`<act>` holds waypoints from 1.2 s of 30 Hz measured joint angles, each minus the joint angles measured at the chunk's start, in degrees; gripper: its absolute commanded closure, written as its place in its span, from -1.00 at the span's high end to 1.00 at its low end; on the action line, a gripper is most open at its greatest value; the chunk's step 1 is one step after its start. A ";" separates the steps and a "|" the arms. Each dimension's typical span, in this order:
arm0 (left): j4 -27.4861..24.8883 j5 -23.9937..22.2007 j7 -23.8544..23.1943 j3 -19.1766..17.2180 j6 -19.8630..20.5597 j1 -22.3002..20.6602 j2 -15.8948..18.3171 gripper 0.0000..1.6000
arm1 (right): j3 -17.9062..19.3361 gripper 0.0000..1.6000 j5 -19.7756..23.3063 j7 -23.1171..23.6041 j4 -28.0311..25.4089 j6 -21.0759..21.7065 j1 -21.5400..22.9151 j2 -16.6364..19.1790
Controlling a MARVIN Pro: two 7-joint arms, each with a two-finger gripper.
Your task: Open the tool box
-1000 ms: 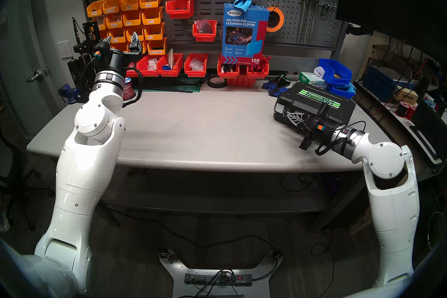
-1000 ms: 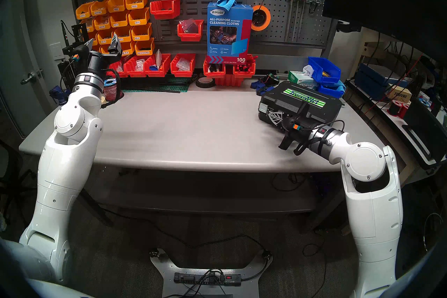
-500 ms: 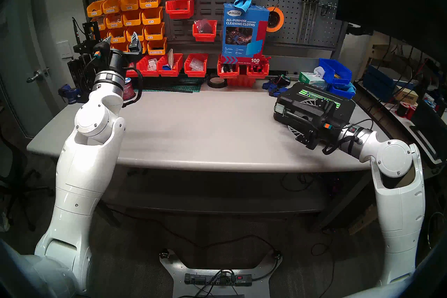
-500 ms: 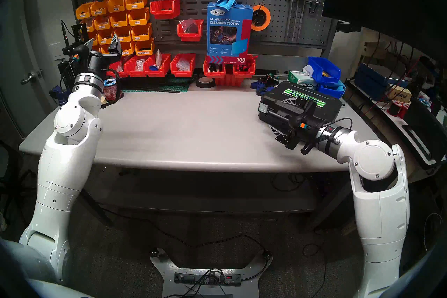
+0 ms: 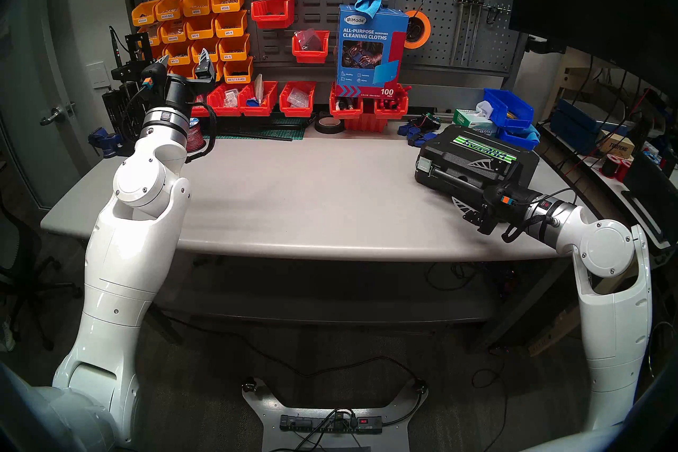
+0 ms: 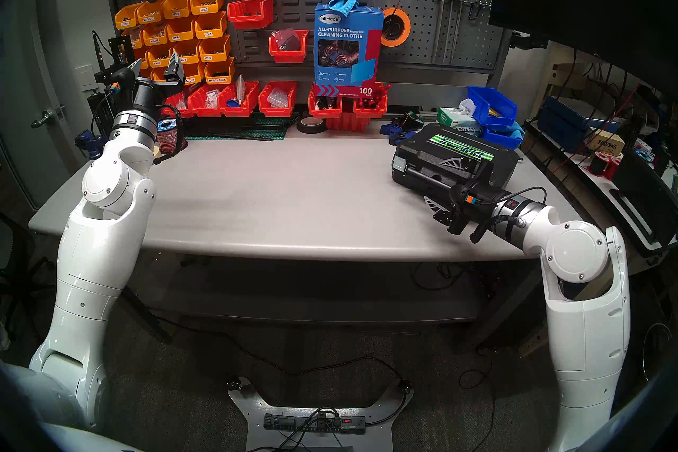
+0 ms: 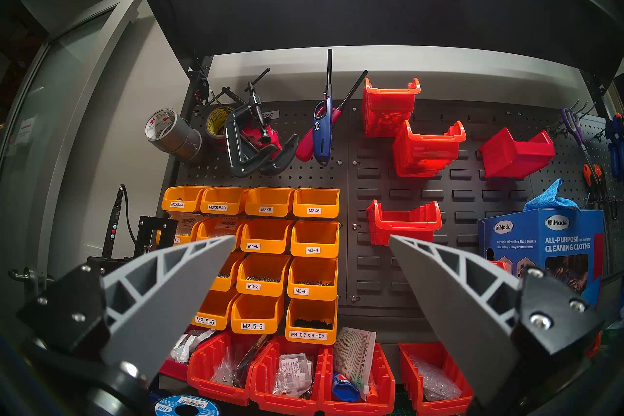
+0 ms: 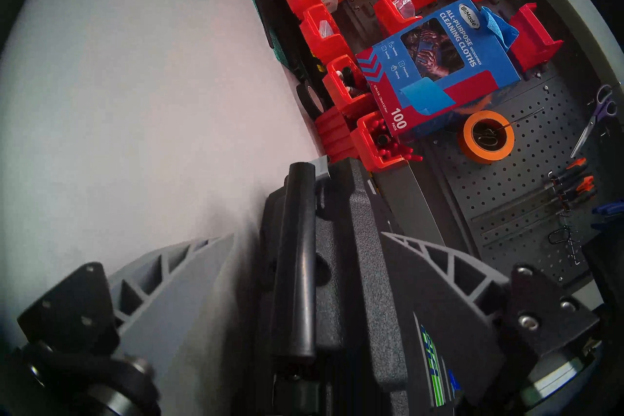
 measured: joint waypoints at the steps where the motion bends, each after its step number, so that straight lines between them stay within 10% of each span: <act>1: 0.00 0.00 0.00 0.00 0.00 0.00 0.00 1.00 | 0.14 0.94 -0.20 -0.04 -0.03 -0.08 -0.16 0.00; 10: 0.00 0.00 0.00 0.00 0.00 0.00 0.00 1.00 | 0.53 0.91 -4.18 -1.20 -0.01 -1.64 -1.40 0.41; 17: 0.00 0.00 0.00 0.00 0.00 0.00 0.00 1.00 | -0.18 -1.00 -6.93 -2.09 0.65 -3.22 -1.62 0.92; 36: 0.00 0.00 0.00 0.00 0.00 0.00 0.00 1.00 | -2.45 -1.00 -2.60 -3.36 4.63 -8.58 0.57 0.94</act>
